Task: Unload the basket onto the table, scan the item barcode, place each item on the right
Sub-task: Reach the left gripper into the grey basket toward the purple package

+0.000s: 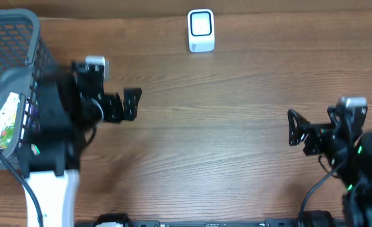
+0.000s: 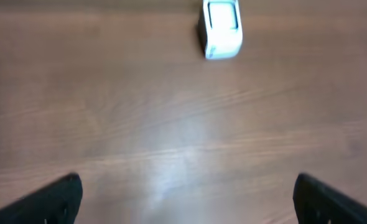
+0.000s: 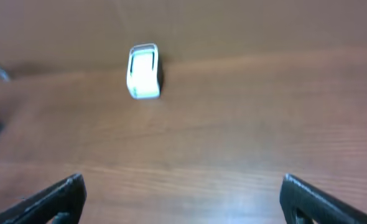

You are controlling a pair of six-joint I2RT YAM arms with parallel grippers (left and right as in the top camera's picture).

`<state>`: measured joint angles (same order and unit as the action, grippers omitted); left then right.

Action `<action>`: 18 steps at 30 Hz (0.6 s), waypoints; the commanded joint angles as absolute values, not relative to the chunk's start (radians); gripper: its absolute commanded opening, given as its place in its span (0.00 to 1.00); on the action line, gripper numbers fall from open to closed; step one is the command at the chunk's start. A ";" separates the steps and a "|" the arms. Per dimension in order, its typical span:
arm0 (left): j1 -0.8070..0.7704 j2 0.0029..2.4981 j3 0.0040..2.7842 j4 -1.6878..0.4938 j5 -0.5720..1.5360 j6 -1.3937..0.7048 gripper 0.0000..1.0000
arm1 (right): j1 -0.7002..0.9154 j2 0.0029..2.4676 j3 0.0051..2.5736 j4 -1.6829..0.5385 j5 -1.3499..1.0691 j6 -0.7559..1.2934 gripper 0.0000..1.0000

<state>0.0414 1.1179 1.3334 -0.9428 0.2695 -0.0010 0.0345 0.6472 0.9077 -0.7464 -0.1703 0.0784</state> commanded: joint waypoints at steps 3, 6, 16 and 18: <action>0.046 1.420 1.858 -1.257 0.365 -0.004 1.00 | 0.038 0.963 1.318 -1.026 -0.222 0.077 1.00; 0.046 1.464 1.904 -1.275 0.369 0.001 1.00 | 0.038 1.058 1.407 -1.076 -0.223 0.082 1.00; 0.391 1.471 2.075 -1.367 0.337 -0.237 1.00 | 0.038 1.157 1.420 -1.086 -0.301 0.081 1.00; 0.534 1.471 2.079 -1.391 0.336 -0.248 1.00 | 0.038 1.158 1.420 -1.088 -0.301 0.080 1.00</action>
